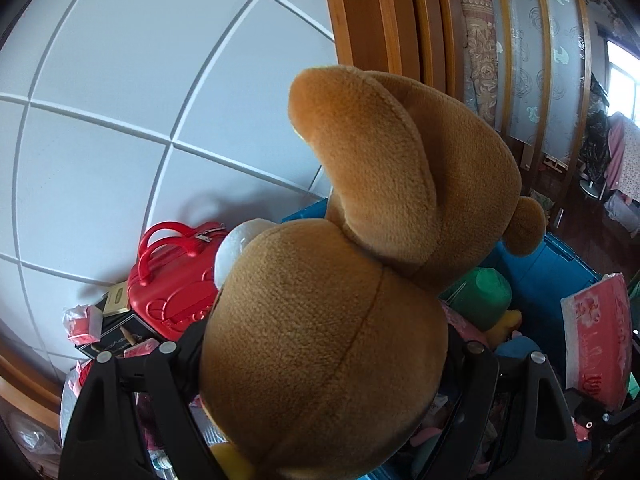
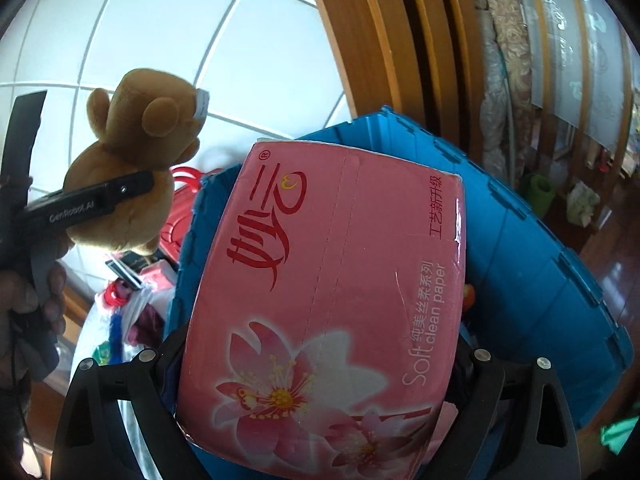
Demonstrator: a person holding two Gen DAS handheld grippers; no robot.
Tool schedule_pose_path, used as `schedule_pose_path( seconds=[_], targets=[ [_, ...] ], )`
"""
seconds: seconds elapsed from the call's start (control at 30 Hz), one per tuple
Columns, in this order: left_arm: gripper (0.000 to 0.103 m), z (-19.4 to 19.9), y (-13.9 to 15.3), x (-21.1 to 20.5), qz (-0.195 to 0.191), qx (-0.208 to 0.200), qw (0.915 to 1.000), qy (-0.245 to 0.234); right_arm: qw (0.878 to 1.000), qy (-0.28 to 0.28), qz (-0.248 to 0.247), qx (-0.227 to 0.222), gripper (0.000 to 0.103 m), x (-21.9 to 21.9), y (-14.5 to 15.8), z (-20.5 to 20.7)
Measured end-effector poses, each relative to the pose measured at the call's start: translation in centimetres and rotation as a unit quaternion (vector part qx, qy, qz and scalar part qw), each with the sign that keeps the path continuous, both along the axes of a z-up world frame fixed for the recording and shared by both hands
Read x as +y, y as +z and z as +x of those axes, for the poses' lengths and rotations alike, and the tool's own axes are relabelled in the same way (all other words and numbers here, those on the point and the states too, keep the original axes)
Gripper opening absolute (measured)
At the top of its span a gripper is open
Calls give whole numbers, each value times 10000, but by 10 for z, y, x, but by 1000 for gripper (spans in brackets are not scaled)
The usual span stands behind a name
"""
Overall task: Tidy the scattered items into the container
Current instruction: 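Carry the teddy bear with the left tool while the right tool carries the tissue pack to the bin, then open both tools to drop the teddy bear and tissue pack into the bin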
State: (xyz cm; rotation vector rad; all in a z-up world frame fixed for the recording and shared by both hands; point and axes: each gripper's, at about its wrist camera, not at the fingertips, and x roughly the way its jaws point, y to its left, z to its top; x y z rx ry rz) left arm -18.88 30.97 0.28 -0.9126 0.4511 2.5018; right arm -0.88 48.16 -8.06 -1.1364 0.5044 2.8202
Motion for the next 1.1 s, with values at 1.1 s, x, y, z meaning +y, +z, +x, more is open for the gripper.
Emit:
schedule_pose_path(
  seconds=[1.1],
  targets=[
    [102,-46,4,43,231,-217,9991,-283,9997,-61,181,-170,102,28,-14,-46]
  ],
)
